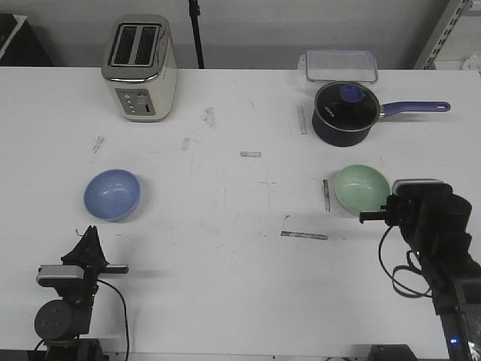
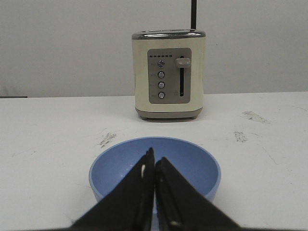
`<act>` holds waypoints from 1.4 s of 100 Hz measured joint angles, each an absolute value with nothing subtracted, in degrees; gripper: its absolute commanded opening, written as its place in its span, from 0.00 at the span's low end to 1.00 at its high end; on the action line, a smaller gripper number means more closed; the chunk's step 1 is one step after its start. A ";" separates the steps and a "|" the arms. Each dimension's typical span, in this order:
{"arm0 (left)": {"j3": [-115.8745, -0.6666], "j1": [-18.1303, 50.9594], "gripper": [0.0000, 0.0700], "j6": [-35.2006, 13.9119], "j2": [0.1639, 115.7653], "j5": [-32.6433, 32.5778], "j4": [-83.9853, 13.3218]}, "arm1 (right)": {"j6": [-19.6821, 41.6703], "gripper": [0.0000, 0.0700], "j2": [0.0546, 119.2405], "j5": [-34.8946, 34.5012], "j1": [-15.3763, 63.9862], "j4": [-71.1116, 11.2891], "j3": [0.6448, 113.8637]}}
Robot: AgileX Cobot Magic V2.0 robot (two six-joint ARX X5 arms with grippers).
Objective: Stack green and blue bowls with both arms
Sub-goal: 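Lower the right gripper and grasp the rim of the pale green bowl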
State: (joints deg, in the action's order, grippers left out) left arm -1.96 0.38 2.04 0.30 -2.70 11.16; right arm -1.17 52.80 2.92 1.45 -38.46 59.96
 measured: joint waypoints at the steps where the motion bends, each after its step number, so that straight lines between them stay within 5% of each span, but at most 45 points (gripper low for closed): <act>1: -1.96 0.38 0.00 2.04 0.30 -2.70 11.16 | -1.10 0.01 53.34 2.96 1.45 -38.61 60.31; 41: -1.96 0.40 0.00 2.04 0.30 -2.72 11.16 | 4.34 0.01 75.94 2.31 -2.13 -54.78 80.36; 61: -1.96 0.40 0.00 2.04 0.30 -2.70 11.16 | 4.97 0.02 85.82 -7.01 -6.90 -59.57 88.84; 82: -1.96 0.38 0.00 2.04 0.30 -2.70 11.16 | 4.99 0.50 91.79 -14.81 -11.79 -61.12 89.38; 103: -1.96 0.38 0.00 2.04 0.30 -2.70 11.16 | 4.86 0.75 94.13 -14.83 -14.52 -61.08 89.38; 140: -1.96 0.40 0.00 2.04 0.30 -2.70 11.16 | 3.18 0.78 94.54 -16.93 -15.88 -55.46 81.89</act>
State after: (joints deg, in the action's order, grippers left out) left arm -1.96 0.40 2.04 0.30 -2.70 11.16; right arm 3.18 94.54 -16.93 -15.88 -55.46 81.89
